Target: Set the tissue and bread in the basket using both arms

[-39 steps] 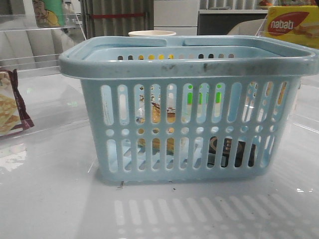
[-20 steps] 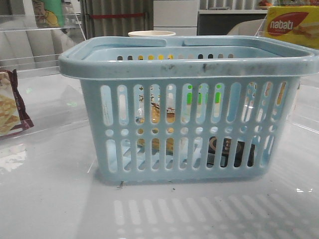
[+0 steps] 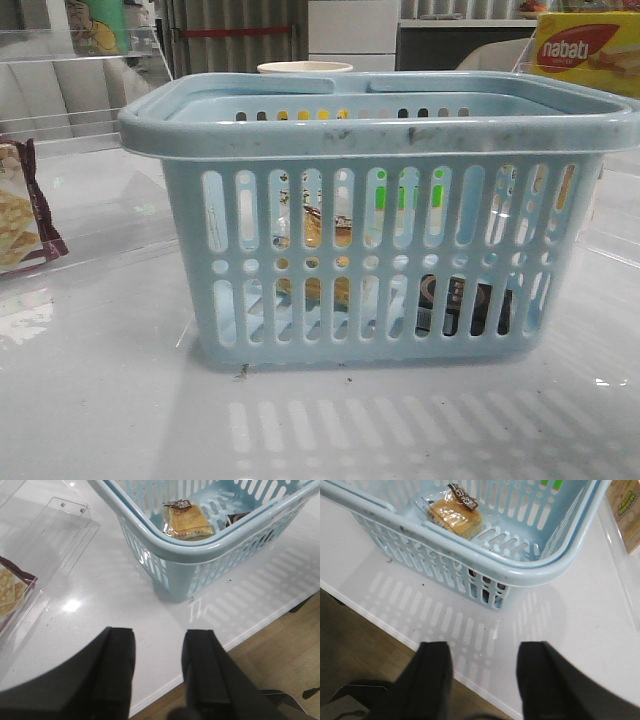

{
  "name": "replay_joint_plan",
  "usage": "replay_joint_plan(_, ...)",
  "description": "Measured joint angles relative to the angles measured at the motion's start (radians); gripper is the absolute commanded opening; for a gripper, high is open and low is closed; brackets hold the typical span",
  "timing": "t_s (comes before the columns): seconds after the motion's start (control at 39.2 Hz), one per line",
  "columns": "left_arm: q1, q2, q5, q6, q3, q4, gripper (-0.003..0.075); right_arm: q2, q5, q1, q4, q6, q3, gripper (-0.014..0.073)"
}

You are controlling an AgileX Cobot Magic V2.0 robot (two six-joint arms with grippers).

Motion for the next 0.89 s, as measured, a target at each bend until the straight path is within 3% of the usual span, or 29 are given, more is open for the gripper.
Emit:
replay_joint_plan(0.13,0.0,0.0,-0.002,0.0,0.0,0.0,0.0088,0.0,0.0,0.0,0.0,0.0,0.0,0.0106)
replay_joint_plan(0.18,0.0,0.0,-0.002,0.0,0.0,0.0,0.0091,0.0,0.0,0.0,0.0,0.0,0.0,0.005)
replay_joint_plan(0.76,0.0,-0.005,-0.002,0.0,0.0,0.006,0.0092,0.0,0.014,0.0,0.0,0.002,0.0,0.0057)
replay_joint_plan(0.89,0.052,-0.035,-0.024,0.0,0.014,0.01,0.0092,0.0,0.015,0.0,0.0,0.002,0.0,0.0057)
